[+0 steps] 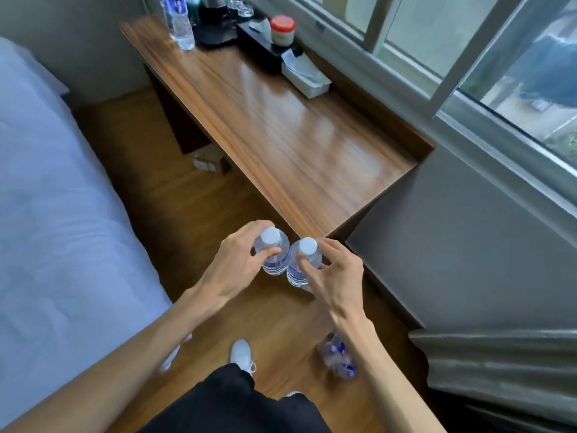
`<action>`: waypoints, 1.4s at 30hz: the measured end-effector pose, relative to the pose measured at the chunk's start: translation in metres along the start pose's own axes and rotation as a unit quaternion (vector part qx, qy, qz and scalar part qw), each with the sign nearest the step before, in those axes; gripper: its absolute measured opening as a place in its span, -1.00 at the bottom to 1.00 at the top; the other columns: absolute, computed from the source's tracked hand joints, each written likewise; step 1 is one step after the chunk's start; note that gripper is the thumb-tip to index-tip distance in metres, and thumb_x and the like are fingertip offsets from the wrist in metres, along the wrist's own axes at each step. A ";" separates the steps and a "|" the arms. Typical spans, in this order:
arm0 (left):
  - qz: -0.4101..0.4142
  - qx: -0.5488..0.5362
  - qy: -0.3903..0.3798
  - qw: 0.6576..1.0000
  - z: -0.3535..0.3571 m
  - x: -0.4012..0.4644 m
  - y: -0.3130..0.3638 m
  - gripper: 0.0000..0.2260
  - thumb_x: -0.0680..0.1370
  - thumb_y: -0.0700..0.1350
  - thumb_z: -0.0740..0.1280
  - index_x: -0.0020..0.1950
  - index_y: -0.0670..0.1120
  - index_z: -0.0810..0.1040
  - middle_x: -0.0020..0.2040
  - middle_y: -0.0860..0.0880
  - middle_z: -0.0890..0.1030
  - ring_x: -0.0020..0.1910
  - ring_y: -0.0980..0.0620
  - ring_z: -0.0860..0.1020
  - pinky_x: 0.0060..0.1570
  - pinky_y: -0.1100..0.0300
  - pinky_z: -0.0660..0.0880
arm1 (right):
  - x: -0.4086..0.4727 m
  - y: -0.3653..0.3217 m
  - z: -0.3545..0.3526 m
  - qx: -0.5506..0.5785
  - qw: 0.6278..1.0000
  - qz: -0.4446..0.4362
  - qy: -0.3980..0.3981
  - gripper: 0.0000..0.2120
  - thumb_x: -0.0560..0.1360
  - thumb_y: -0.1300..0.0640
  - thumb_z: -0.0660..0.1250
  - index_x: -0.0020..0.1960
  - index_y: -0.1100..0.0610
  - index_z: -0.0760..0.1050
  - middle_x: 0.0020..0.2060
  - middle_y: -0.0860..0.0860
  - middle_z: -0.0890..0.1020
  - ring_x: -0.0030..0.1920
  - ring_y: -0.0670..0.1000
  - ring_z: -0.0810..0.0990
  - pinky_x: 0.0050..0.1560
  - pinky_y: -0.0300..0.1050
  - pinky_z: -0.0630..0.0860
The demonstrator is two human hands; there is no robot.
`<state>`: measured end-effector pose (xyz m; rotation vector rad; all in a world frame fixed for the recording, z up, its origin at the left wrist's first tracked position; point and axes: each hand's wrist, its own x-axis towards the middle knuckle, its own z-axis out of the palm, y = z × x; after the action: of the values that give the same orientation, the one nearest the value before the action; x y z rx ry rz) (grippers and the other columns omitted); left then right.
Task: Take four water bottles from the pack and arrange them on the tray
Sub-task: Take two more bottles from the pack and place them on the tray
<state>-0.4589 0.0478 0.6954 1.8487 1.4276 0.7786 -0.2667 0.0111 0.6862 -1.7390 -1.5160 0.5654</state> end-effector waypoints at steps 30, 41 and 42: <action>-0.057 0.048 0.176 0.982 -0.315 0.339 -0.170 -0.68 0.52 -0.10 0.44 0.25 -0.06 0.51 0.17 0.01 0.61 0.17 0.09 0.56 0.07 0.11 0.64 | 0.413 -0.235 0.278 0.032 0.980 -0.185 -0.071 -0.69 0.45 0.00 0.51 0.16 0.08 0.69 0.07 -0.08 0.72 -0.05 -0.21 0.59 0.00 -0.39 0.54; -0.027 0.051 0.157 0.986 -0.416 0.485 -0.259 -0.72 0.52 -0.11 0.44 0.21 -0.05 0.52 0.14 0.03 0.62 0.15 0.08 0.59 0.06 0.07 0.65 | 0.552 -0.298 0.390 0.018 0.980 -0.188 -0.057 -0.66 0.46 -0.02 0.50 0.18 0.08 0.68 0.12 -0.07 0.71 0.04 -0.13 0.65 0.04 -0.27 0.60; -0.025 0.049 0.149 0.987 -0.424 0.497 -0.266 -0.72 0.52 -0.11 0.44 0.21 -0.04 0.51 0.14 0.03 0.62 0.15 0.08 0.59 0.06 0.06 0.65 | 0.561 -0.302 0.398 0.019 0.982 -0.180 -0.054 -0.66 0.46 -0.03 0.50 0.19 0.08 0.68 0.13 -0.07 0.70 0.05 -0.14 0.65 0.04 -0.23 0.62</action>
<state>-0.8336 0.6414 0.7665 1.8177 1.7193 1.0084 -0.6420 0.6587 0.7503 -1.3774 -1.8302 0.5014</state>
